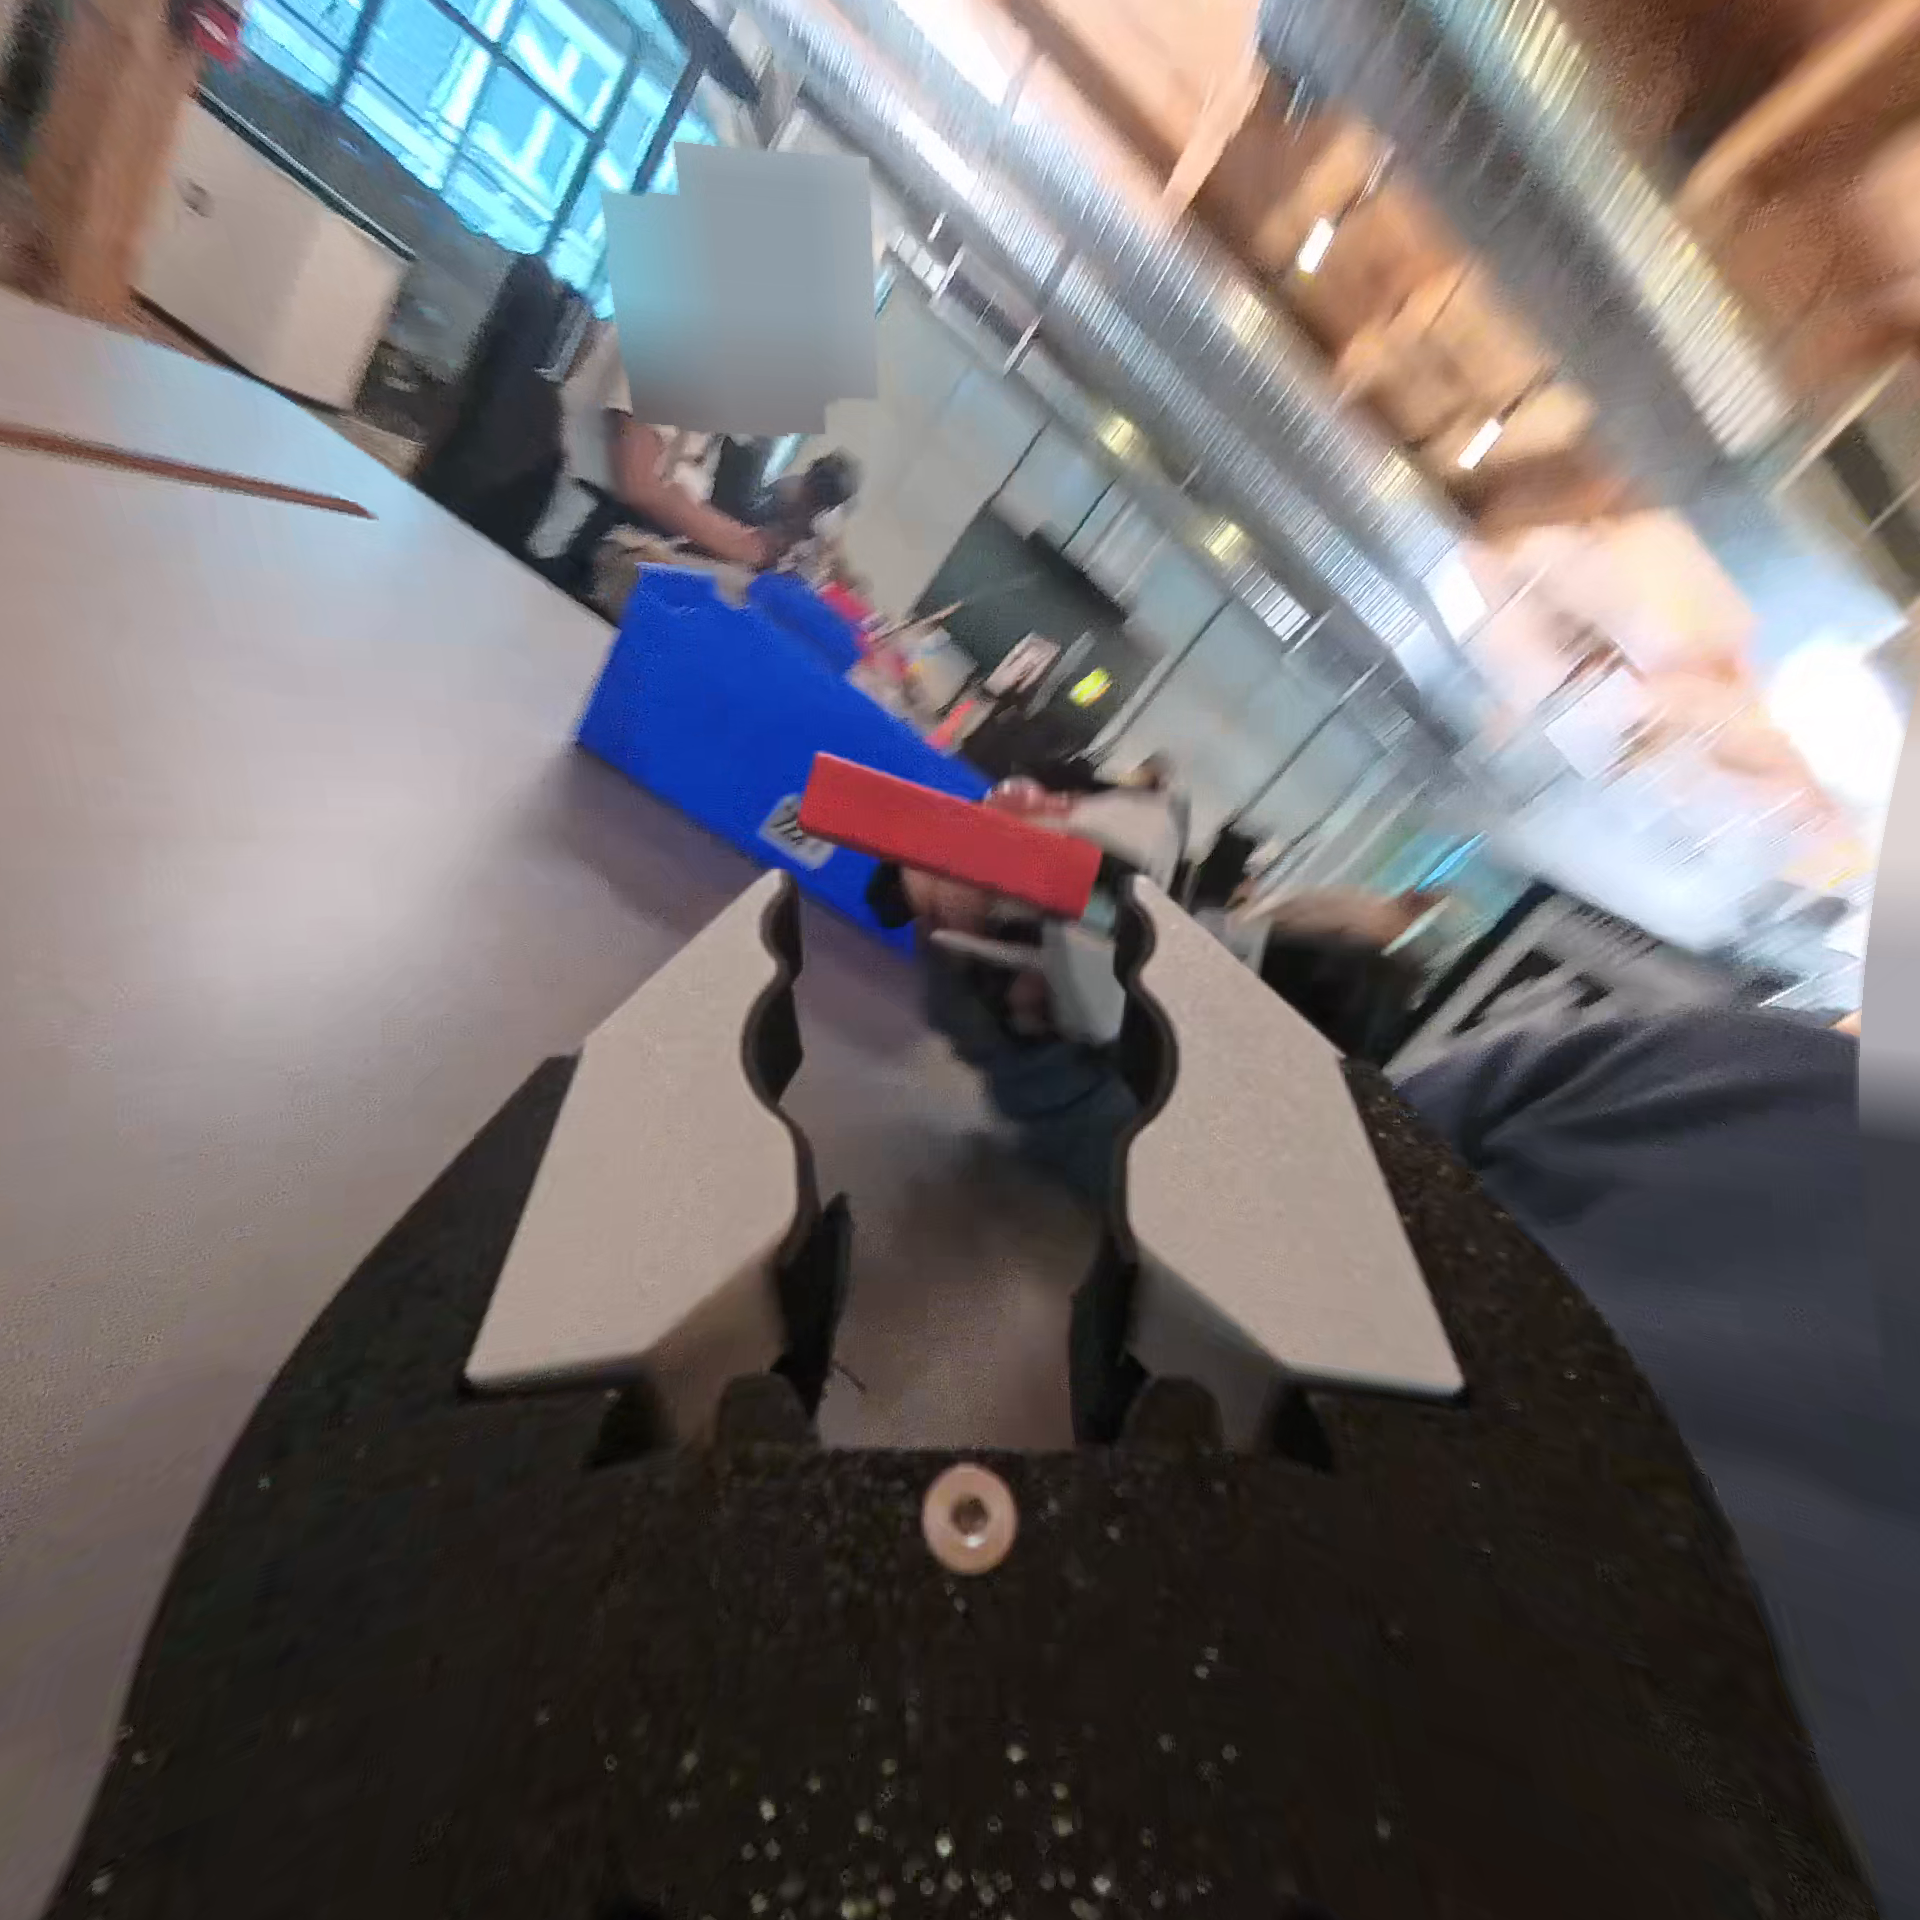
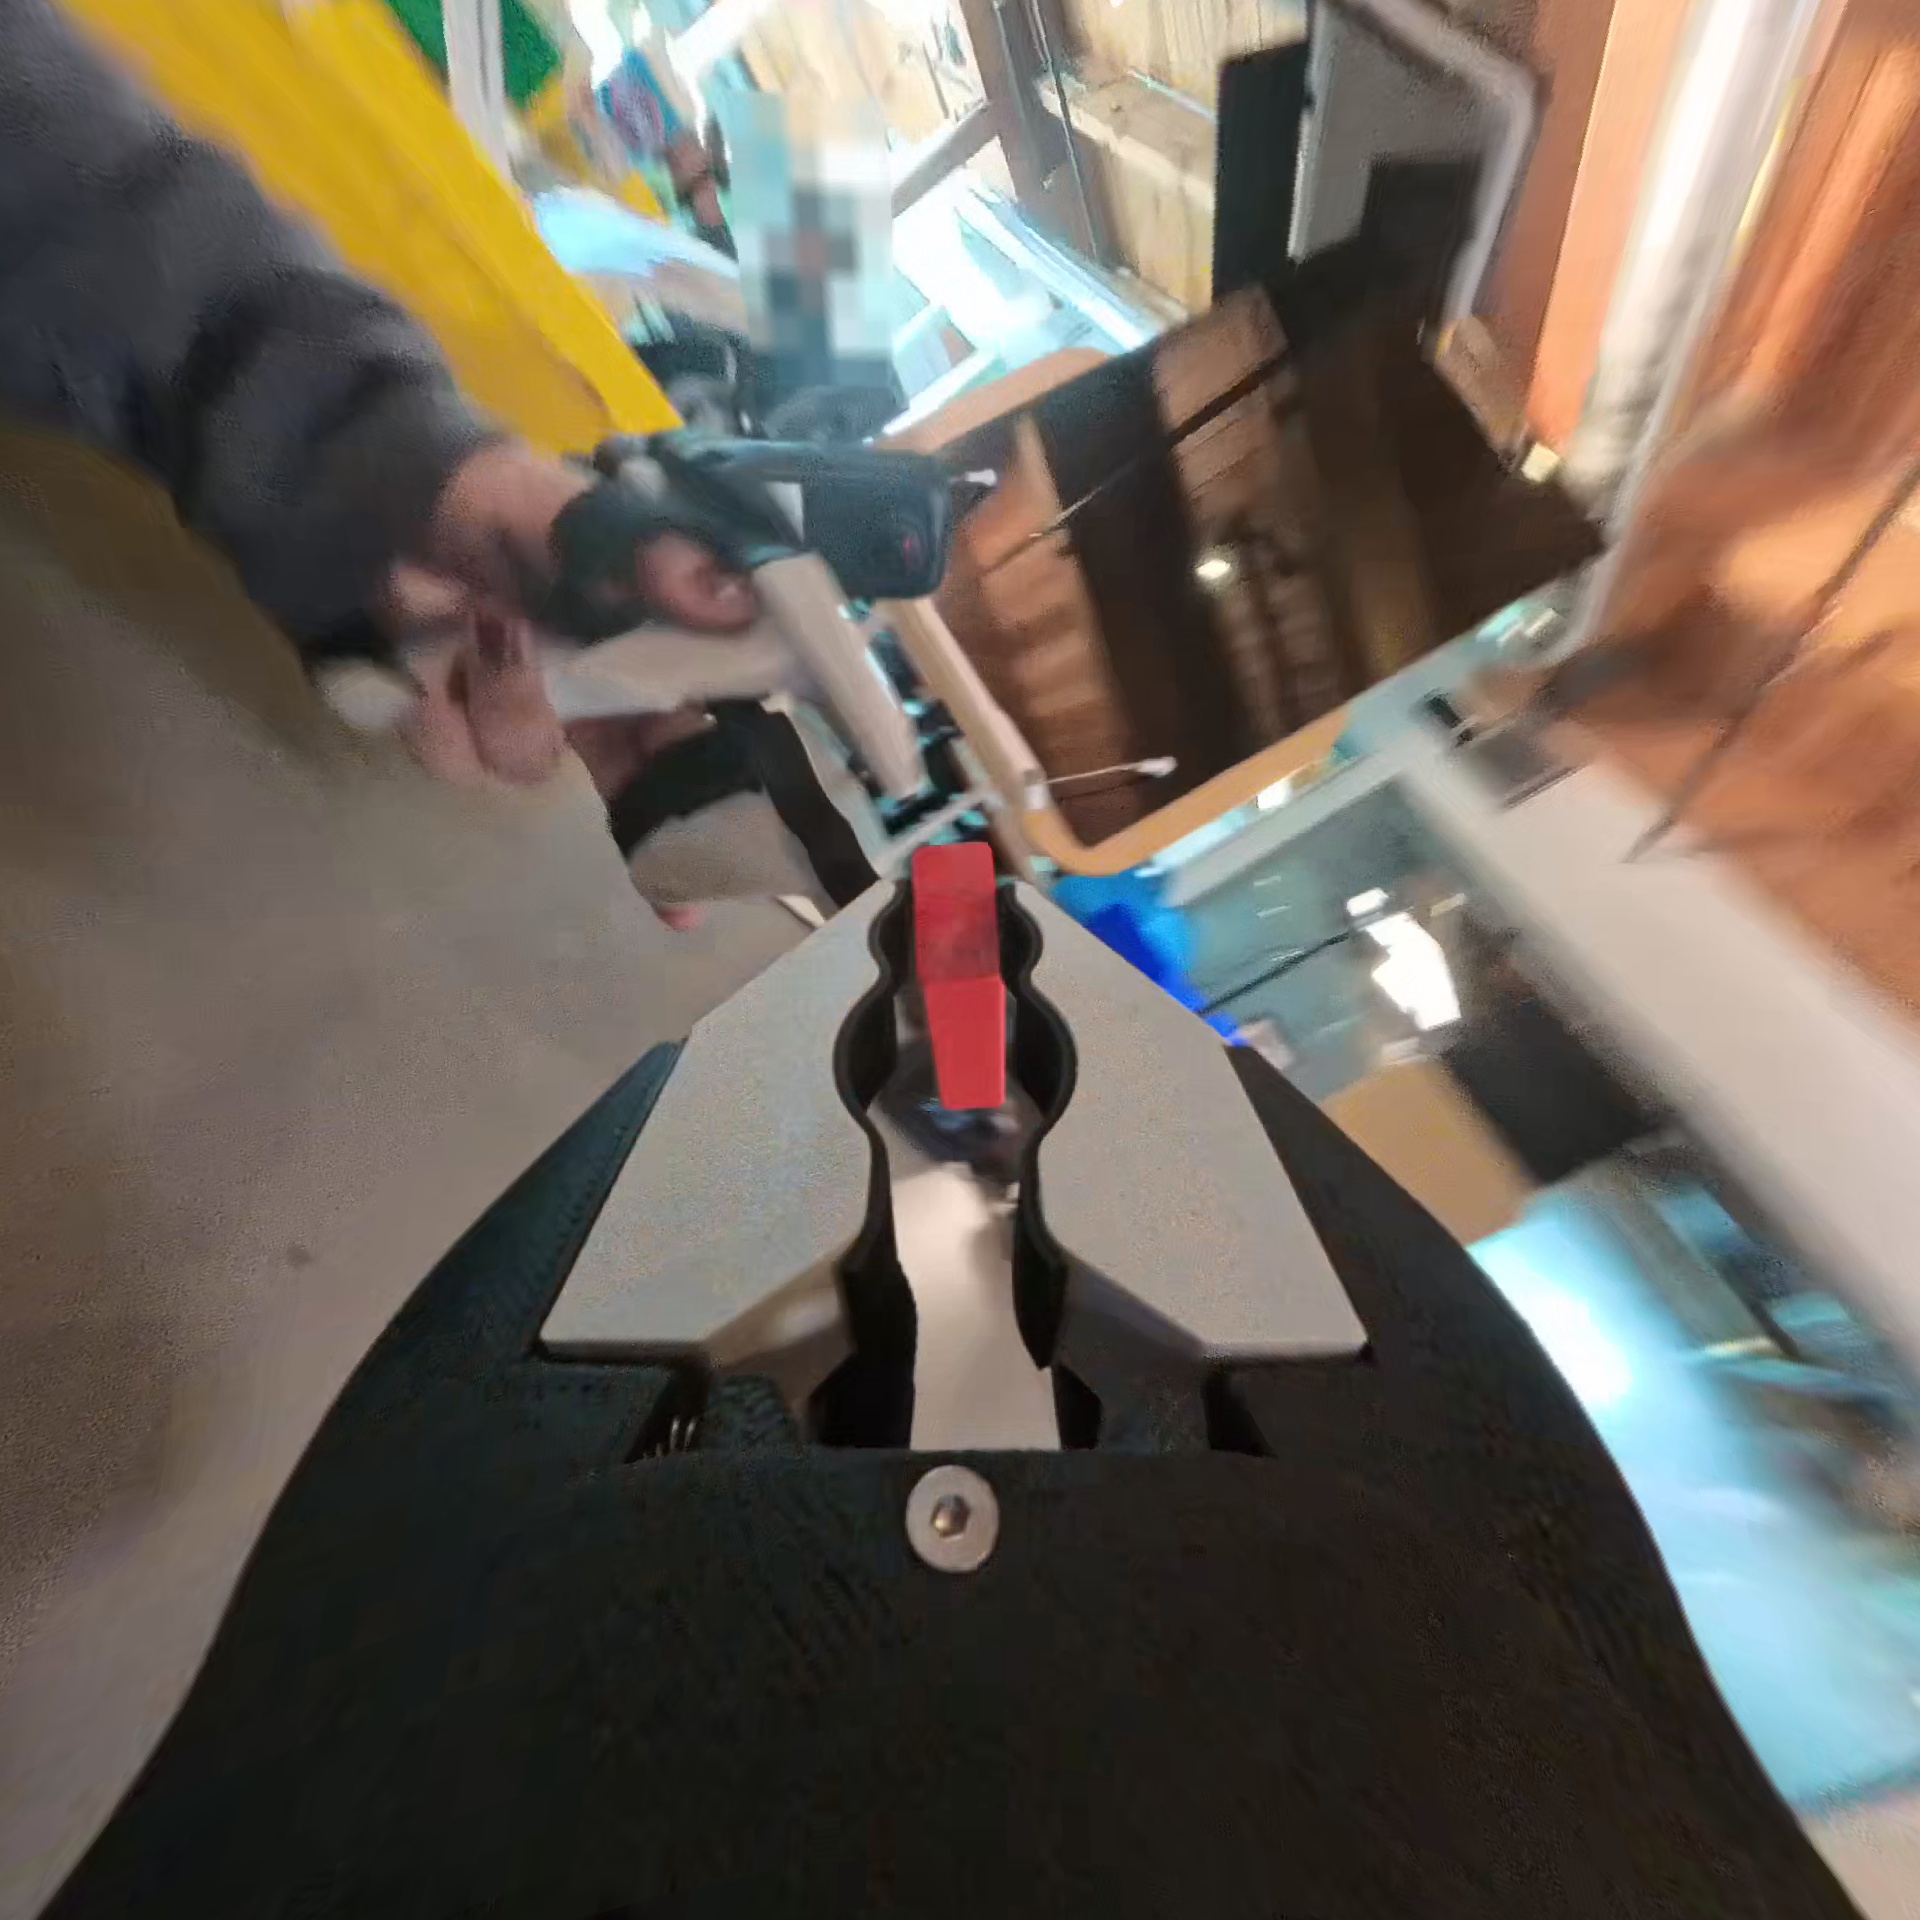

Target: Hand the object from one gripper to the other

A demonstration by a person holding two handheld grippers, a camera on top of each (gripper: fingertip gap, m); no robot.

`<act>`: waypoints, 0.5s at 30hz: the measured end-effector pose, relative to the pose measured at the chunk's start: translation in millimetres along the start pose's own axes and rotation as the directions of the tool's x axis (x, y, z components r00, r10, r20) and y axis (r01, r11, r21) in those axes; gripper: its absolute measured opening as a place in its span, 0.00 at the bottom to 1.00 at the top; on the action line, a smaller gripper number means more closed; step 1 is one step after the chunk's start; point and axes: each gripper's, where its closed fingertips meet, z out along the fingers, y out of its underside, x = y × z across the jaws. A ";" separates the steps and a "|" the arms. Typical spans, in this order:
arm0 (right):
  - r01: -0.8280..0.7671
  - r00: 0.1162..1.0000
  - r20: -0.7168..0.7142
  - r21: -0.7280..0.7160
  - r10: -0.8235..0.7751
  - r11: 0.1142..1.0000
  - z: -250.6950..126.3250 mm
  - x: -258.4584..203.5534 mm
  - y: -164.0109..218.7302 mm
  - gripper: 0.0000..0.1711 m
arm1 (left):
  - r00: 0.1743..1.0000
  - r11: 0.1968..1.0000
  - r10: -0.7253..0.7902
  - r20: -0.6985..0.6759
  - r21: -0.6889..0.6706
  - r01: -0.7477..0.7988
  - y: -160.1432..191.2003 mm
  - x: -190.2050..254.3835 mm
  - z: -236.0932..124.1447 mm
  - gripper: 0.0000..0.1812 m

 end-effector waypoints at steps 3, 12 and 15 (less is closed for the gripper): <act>0.357 0.934 -0.022 -0.016 -0.357 0.934 3.3 -16.9 -9.2 0.09 | 0.968 0.970 -0.240 -0.081 0.009 0.241 -0.5 -4.0 -3.3 0.28; 0.613 0.790 0.021 -0.005 -0.613 0.790 8.3 -46.0 -14.8 0.13 | 0.960 0.972 -0.234 -0.150 -0.046 0.230 8.7 3.4 -3.2 0.08; 0.274 0.962 -0.020 0.084 -0.273 0.958 0.3 -24.5 -27.5 0.21 | 0.998 0.998 0.057 -0.020 0.026 -0.057 -6.1 -3.7 -10.8 0.08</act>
